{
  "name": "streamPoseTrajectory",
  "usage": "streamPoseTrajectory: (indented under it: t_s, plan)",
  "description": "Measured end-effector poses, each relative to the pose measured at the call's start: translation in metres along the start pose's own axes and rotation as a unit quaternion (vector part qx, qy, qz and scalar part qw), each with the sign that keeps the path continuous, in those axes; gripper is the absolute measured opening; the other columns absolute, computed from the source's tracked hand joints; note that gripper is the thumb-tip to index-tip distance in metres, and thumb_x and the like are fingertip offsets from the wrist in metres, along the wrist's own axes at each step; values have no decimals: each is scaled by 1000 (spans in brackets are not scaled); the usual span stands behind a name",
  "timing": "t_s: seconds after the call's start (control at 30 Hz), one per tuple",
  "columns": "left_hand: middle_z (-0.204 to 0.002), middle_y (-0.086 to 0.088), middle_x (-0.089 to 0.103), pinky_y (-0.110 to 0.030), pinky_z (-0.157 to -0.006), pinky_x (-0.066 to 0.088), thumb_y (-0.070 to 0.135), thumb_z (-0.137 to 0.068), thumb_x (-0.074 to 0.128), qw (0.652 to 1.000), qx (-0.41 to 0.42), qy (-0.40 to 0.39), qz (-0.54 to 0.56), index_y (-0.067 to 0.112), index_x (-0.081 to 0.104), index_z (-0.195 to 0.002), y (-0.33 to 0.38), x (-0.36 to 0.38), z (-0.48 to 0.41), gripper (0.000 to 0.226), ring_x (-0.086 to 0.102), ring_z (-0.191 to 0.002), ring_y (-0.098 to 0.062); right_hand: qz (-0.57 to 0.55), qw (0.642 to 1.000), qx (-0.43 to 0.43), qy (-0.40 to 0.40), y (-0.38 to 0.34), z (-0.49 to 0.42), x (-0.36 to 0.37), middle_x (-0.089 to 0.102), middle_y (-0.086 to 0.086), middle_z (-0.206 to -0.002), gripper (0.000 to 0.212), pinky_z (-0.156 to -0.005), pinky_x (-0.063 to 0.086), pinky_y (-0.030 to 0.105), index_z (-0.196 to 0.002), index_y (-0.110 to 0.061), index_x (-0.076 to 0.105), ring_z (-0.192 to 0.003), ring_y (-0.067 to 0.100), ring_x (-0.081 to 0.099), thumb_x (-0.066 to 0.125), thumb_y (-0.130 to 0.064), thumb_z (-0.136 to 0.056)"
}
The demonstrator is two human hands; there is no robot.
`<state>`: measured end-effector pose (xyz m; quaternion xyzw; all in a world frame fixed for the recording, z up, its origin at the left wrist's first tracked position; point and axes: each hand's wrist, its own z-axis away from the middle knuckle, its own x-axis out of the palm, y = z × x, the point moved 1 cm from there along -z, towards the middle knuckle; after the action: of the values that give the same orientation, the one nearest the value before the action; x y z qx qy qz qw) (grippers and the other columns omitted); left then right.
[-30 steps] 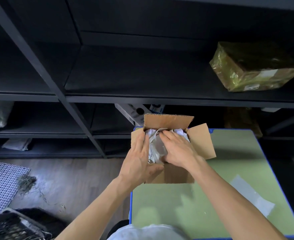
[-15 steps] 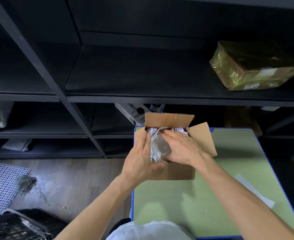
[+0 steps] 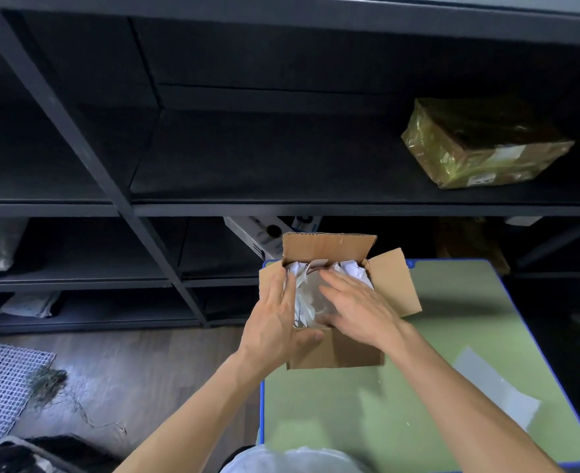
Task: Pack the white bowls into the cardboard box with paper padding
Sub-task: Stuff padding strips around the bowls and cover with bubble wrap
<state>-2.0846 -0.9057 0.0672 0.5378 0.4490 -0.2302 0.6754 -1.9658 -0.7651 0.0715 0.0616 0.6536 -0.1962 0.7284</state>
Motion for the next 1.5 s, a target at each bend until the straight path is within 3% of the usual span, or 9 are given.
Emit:
streamPoseTrajectory:
  t_s: [0.13,0.23,0.4,0.5,0.63,0.8,0.93,1.27,1.5]
  plan:
    - [-165,1,-3,-34,-121,16,70,-87,51,999,5,-4,-52,13,-3,-158,2,4,3,106,0,-152,-18,-11,999,28,13,0,20,-2,28,3,-162,54,-118,22,28,-145,-9,47,-149,19,26,53,-41,-101]
    - [-166,-2,-5,-34,-122,12,67,-93,39,998,10,6,-62,13,8,-158,9,7,7,90,-2,-153,-19,0,998,39,49,5,35,-8,35,6,-159,55,-117,27,32,-148,-6,45,-145,24,34,56,-32,-100]
    - [-159,-16,25,-39,-121,18,46,-99,48,997,58,3,-46,3,38,-148,37,13,10,66,15,-151,-31,-6,994,74,79,11,66,-10,48,2,-149,46,-114,32,32,-141,-10,53,-137,23,45,55,-29,-99]
    - [-129,-11,53,-41,-98,42,33,-95,57,995,92,26,-32,8,57,-130,56,17,11,43,49,-121,-33,-25,990,84,114,14,87,-10,58,0,-134,31,-102,43,34,-126,-11,63,-121,26,55,59,-18,-96]
    - [-82,-1,56,-37,-67,44,22,-95,60,991,120,57,0,14,67,-95,79,23,11,11,52,-77,-25,-70,982,95,146,17,113,-14,63,-6,-108,25,-78,51,34,-115,-16,70,-103,22,58,63,-12,-91]
    - [-76,4,54,-38,-63,43,27,-98,52,988,151,8,16,19,60,-91,110,50,11,12,53,-71,-21,-98,977,110,153,34,150,-2,58,-6,-94,11,-71,48,34,-101,-17,67,-90,19,53,60,-13,-93]
    - [-79,7,57,-36,-58,44,30,-98,50,984,171,-39,27,23,60,-99,145,84,16,12,56,-74,-17,-131,969,167,127,59,191,20,59,-9,-97,14,-73,46,28,-107,-22,67,-95,16,55,57,-22,-97]
    - [-122,1,56,-35,-84,48,39,-98,48,961,172,-204,-73,23,50,-132,206,189,-26,38,55,-111,-21,-136,925,354,32,138,290,66,55,-10,-130,34,-83,53,36,-134,-27,57,-125,15,45,52,-29,-100]
    - [-126,-8,51,-37,-90,45,39,-98,51,949,114,-271,-111,12,43,-134,223,244,-50,46,52,-114,-27,-173,882,439,-2,176,324,92,49,-1,-132,43,-90,51,41,-142,-25,46,-126,21,45,53,-33,-100]
